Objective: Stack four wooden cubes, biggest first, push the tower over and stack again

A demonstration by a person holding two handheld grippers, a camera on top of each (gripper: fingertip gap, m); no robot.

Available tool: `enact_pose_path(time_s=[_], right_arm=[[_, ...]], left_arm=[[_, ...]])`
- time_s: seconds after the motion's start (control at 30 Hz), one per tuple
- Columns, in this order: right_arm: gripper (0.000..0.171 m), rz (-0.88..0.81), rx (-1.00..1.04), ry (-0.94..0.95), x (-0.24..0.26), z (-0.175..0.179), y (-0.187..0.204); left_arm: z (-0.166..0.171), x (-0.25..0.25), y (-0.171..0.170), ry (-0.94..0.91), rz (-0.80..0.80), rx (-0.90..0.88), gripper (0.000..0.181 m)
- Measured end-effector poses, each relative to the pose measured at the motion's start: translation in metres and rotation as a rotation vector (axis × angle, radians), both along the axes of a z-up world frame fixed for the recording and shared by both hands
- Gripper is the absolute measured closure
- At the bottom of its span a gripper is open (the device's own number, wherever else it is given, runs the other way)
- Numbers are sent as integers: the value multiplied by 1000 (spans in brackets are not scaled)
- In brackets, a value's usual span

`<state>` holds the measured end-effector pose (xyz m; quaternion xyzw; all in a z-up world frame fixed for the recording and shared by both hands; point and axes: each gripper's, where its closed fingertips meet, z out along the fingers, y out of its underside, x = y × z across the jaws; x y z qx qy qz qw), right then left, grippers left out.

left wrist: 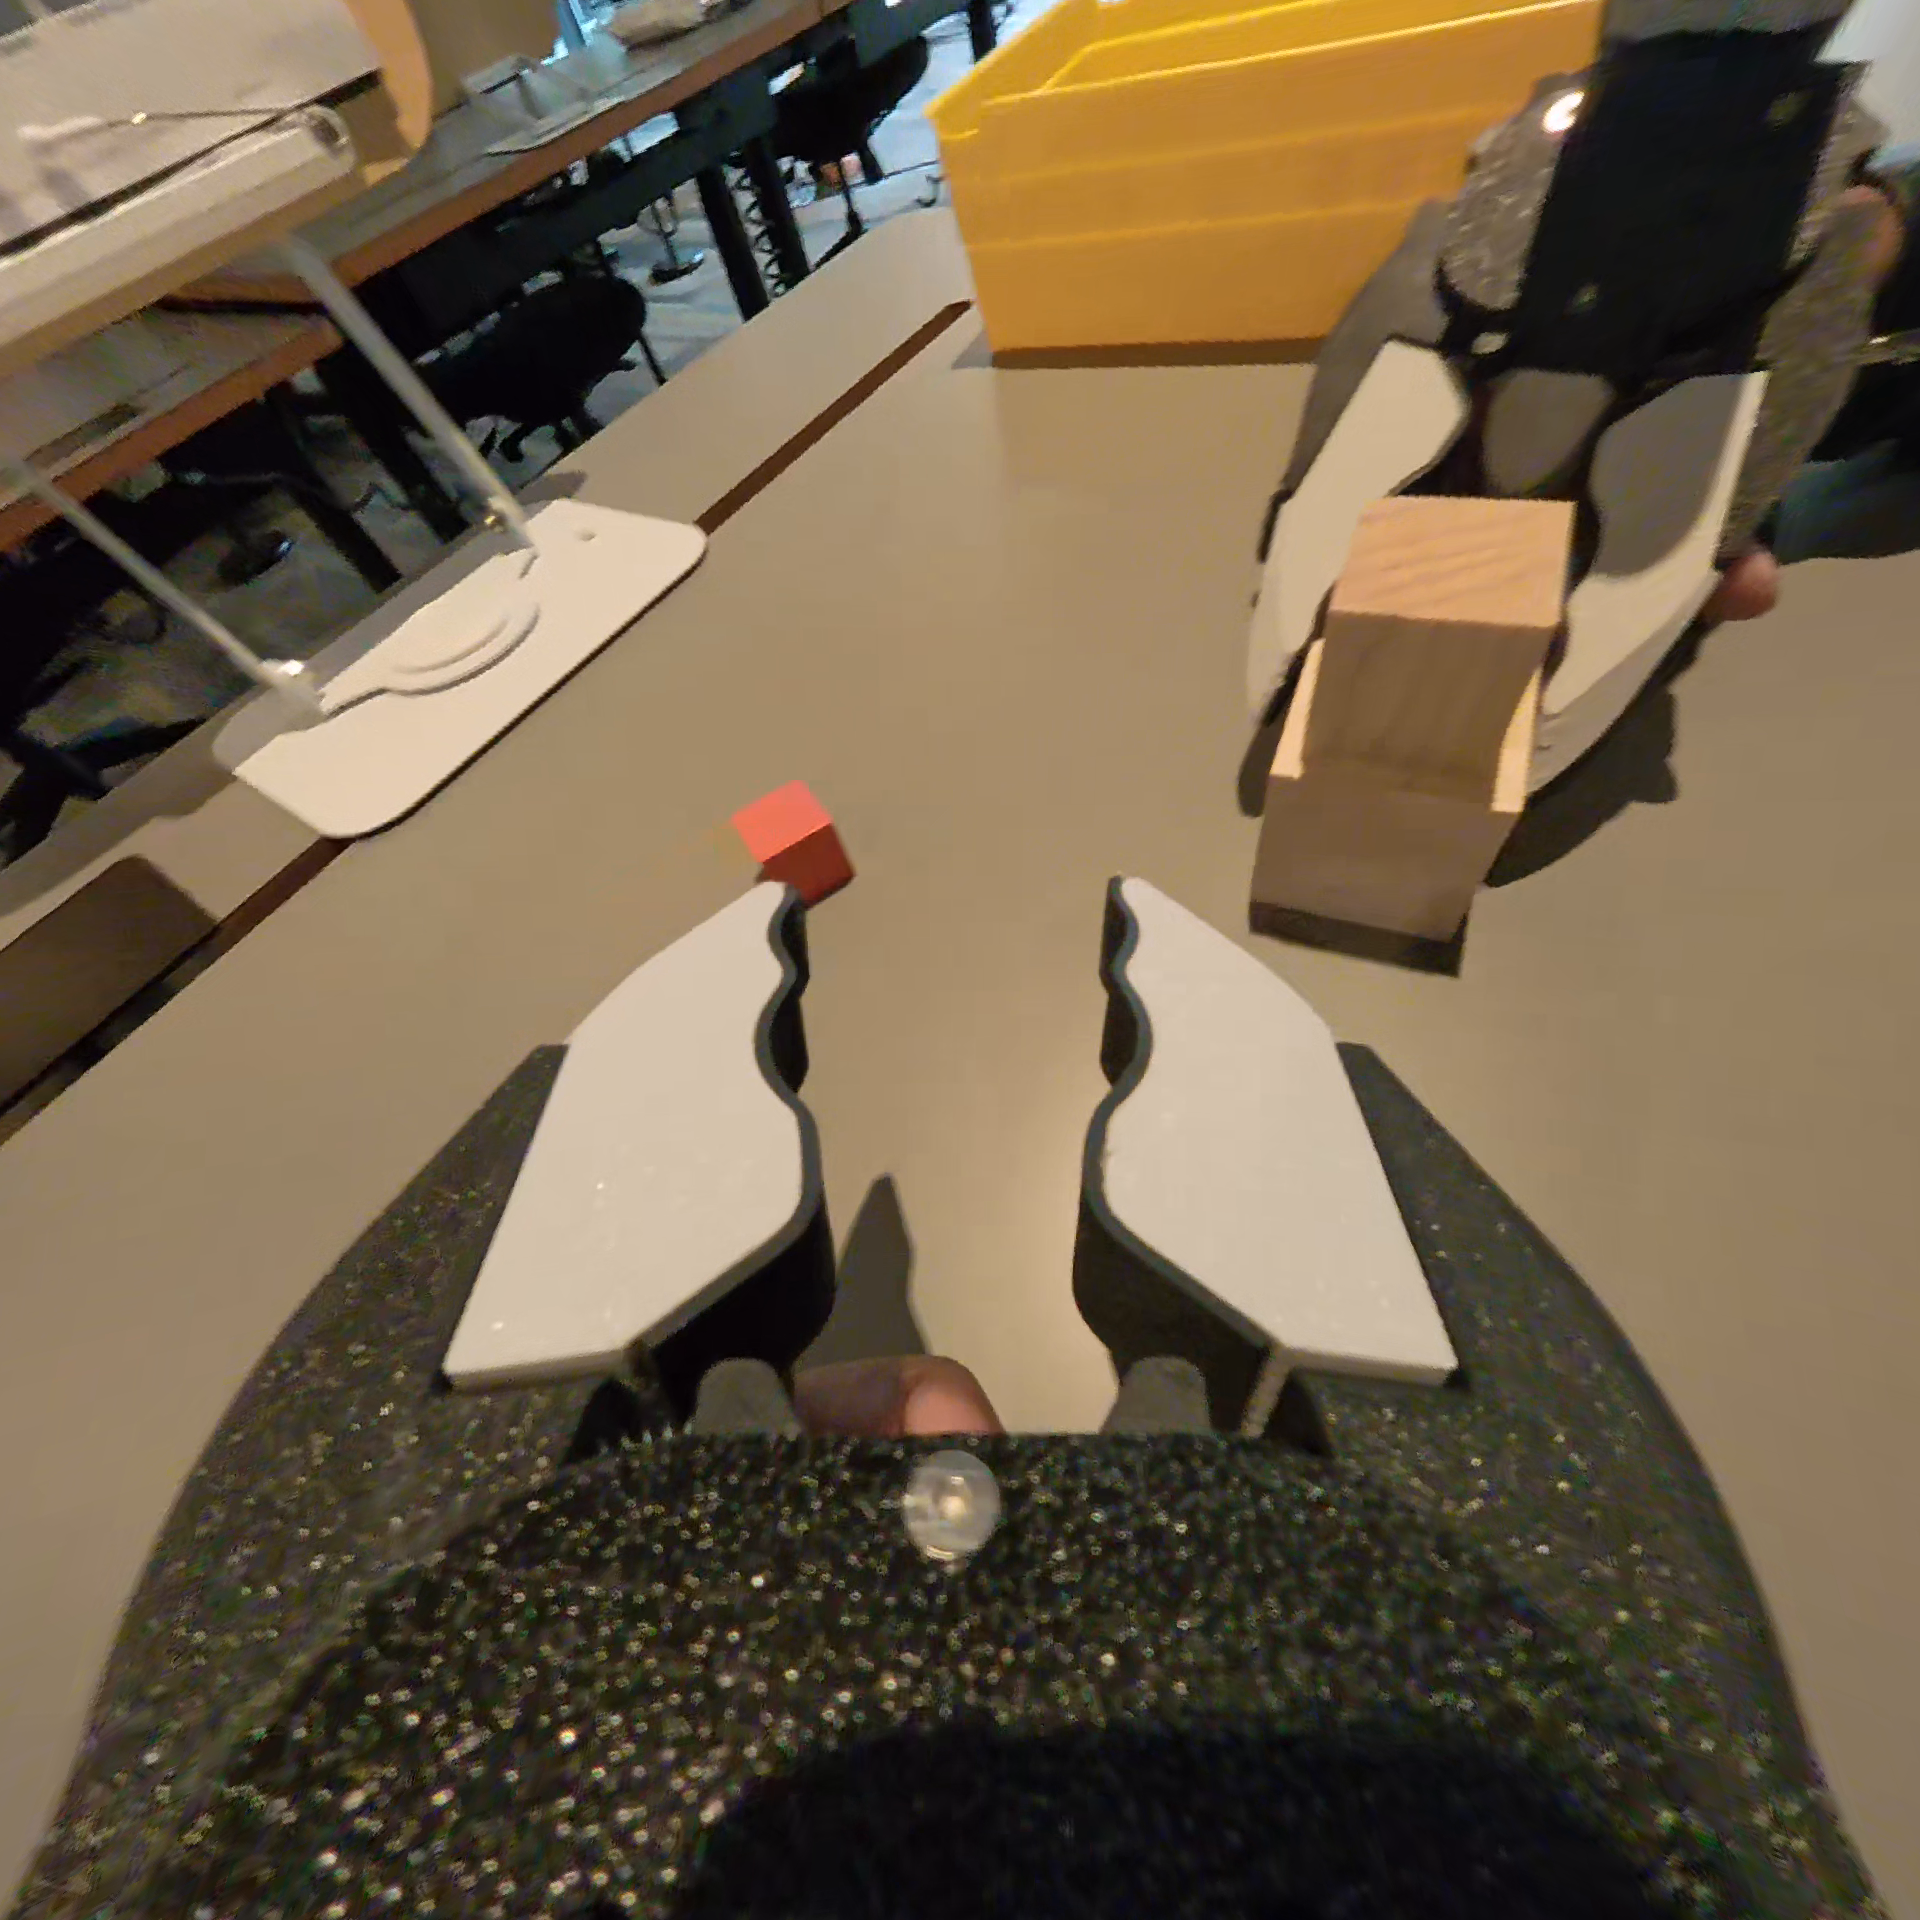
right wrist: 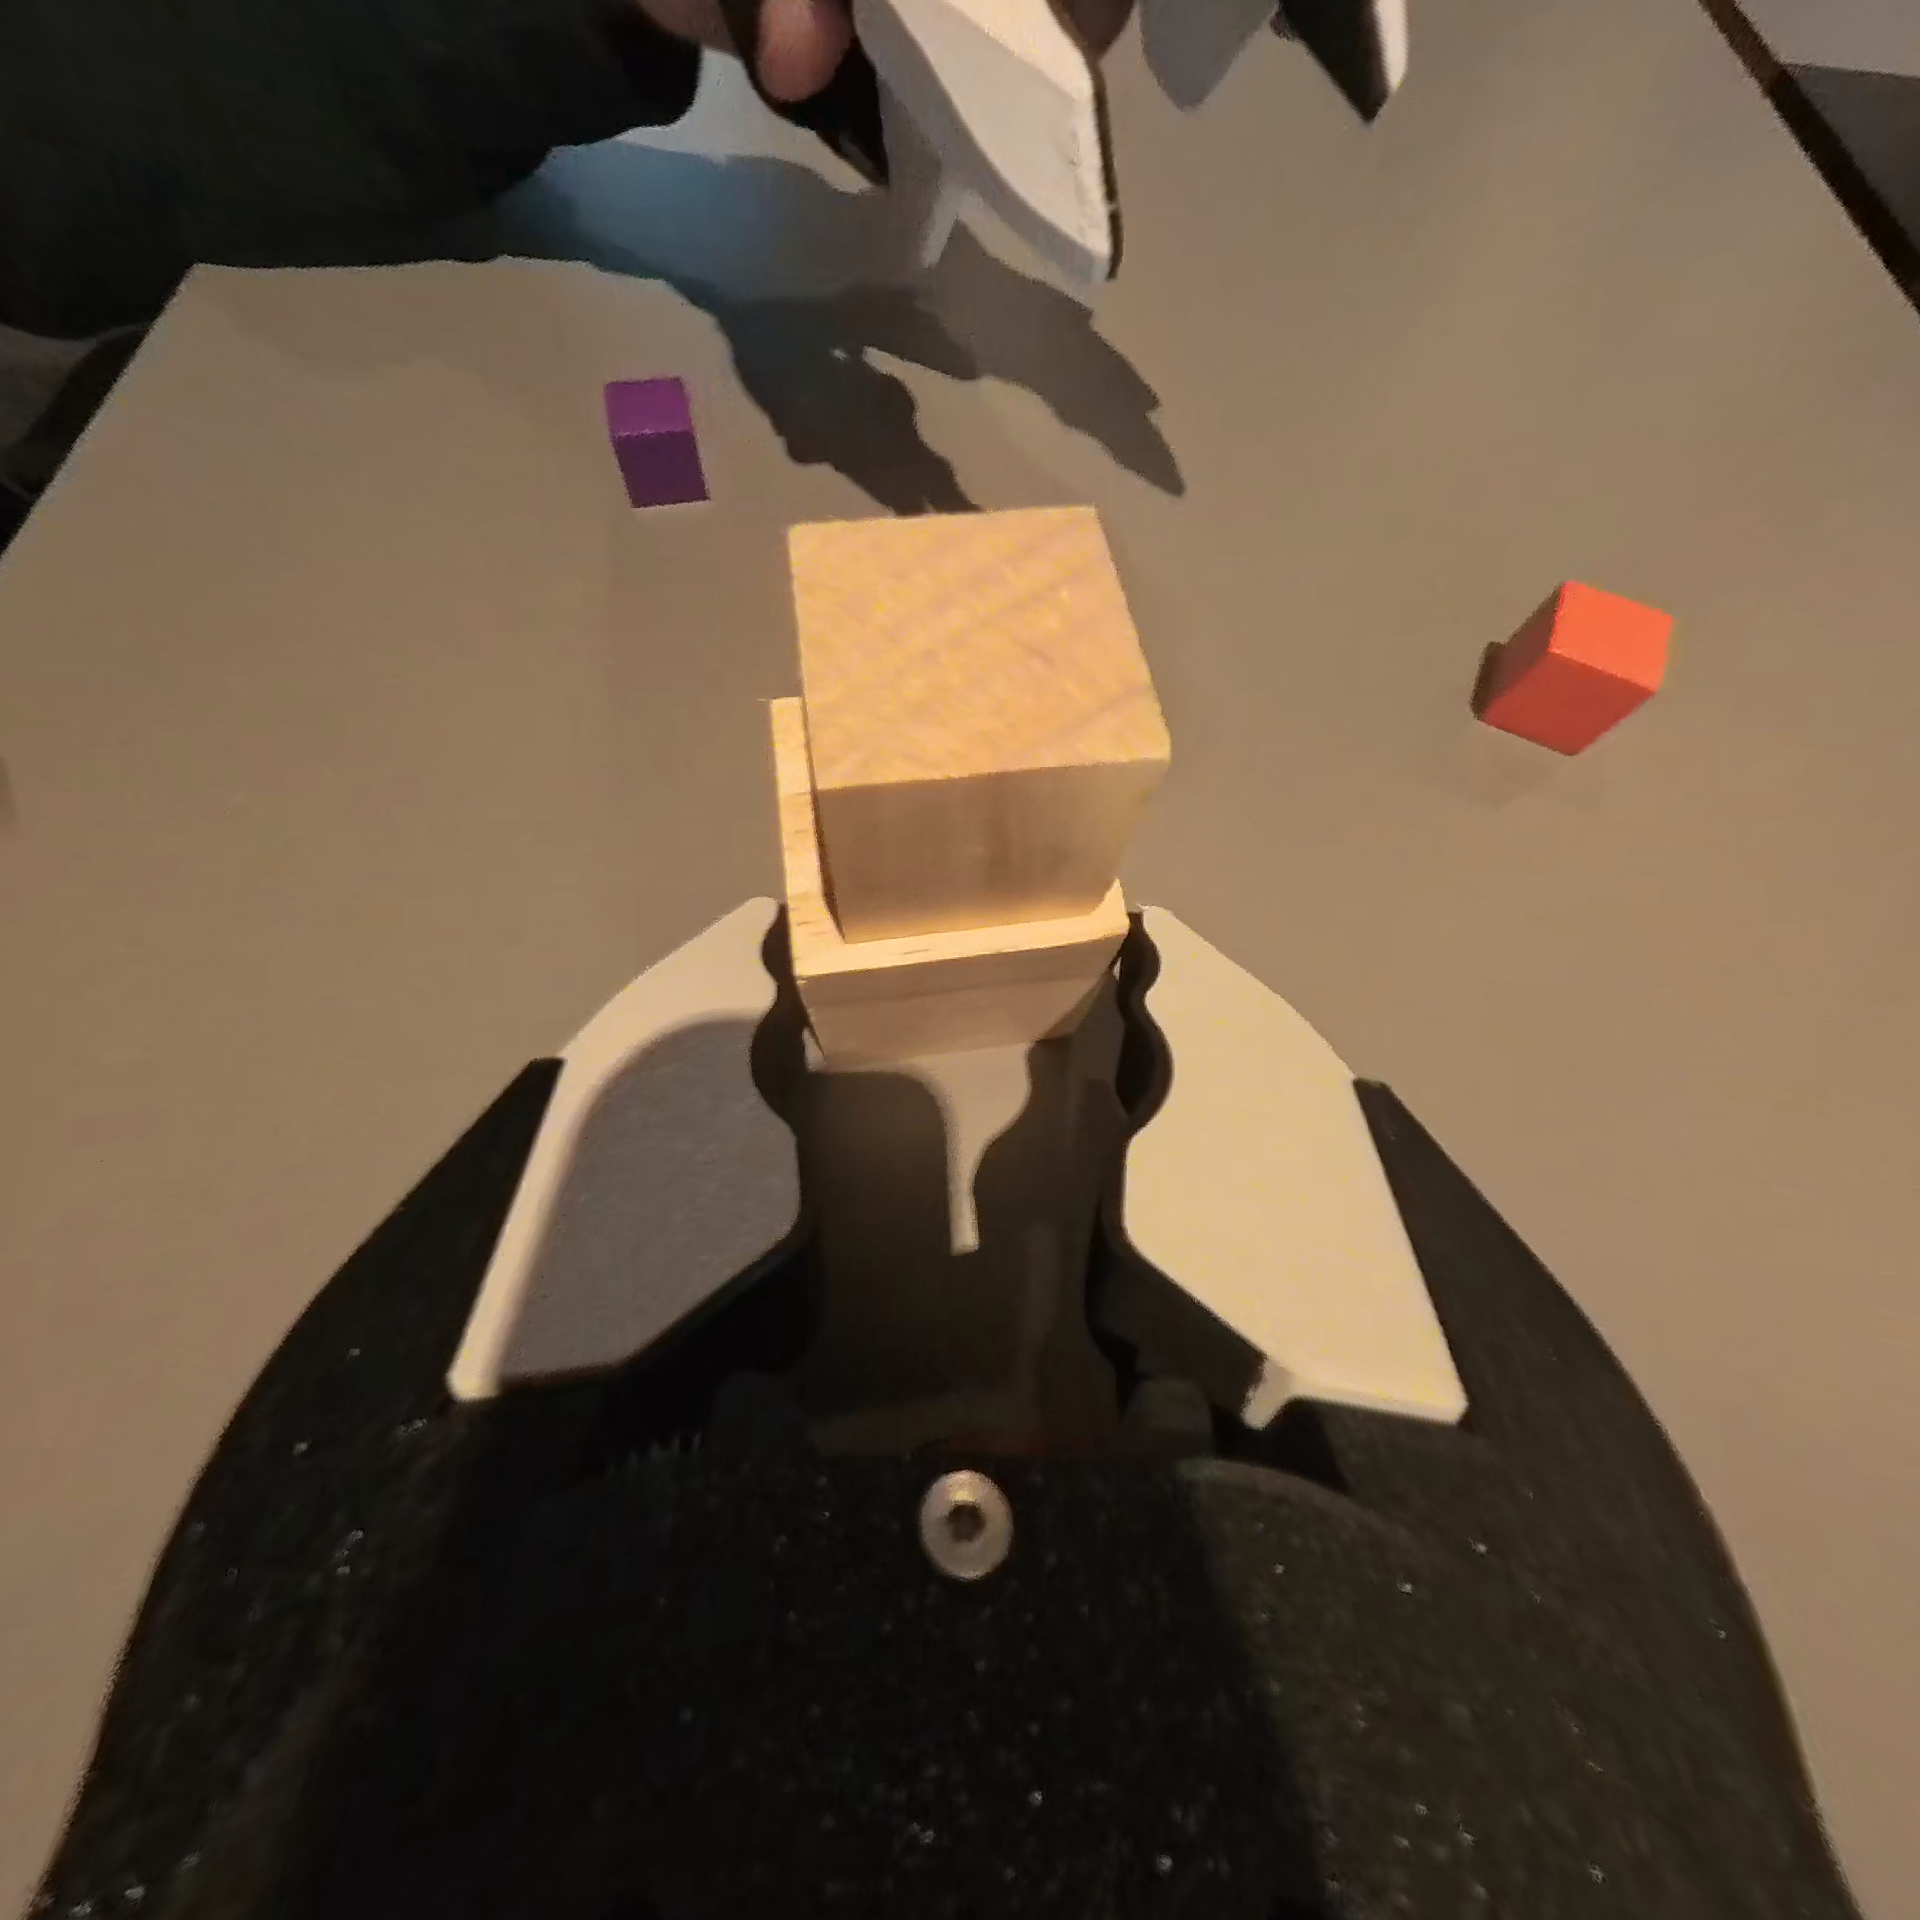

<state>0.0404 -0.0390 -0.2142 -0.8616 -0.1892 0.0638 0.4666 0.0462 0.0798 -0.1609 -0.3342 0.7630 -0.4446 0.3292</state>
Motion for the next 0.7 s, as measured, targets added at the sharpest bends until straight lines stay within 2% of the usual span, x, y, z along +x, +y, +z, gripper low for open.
enact_pose_path(time_s=[0.2, 0.3, 0.37, 0.47, 0.53, 0.57, 0.63, 0.7], right_arm=[[110, -41, 4, -30, 9, -1, 1], [95, 2, -4, -43, 4, -3, -5], [91, 25, -7, -29, 2, -2, -11], [90, 28, 26, 26, 3, 4, -16], [91, 23, 36, 57, 5, 7, -18], [92, 19, 33, 64, 6, 7, -18], [93, 16, 34, 62, 6, 7, -18], [94, 18, 28, 55, 6, 6, -18]], left_arm=[[-12, 4, 20, 48, 46, 8, 124], [-14, 4, 23, 43, 33, 20, 121], [-18, 10, 26, 37, 43, 12, 121], [-37, 28, 36, 81, 127, 14, 119], [-47, 45, 46, 134, 243, 28, 111], [-47, 52, 46, 142, 291, 8, 105], [-46, 64, 33, 166, 323, -54, 110], [-48, 74, 22, 176, 335, -41, 109]])
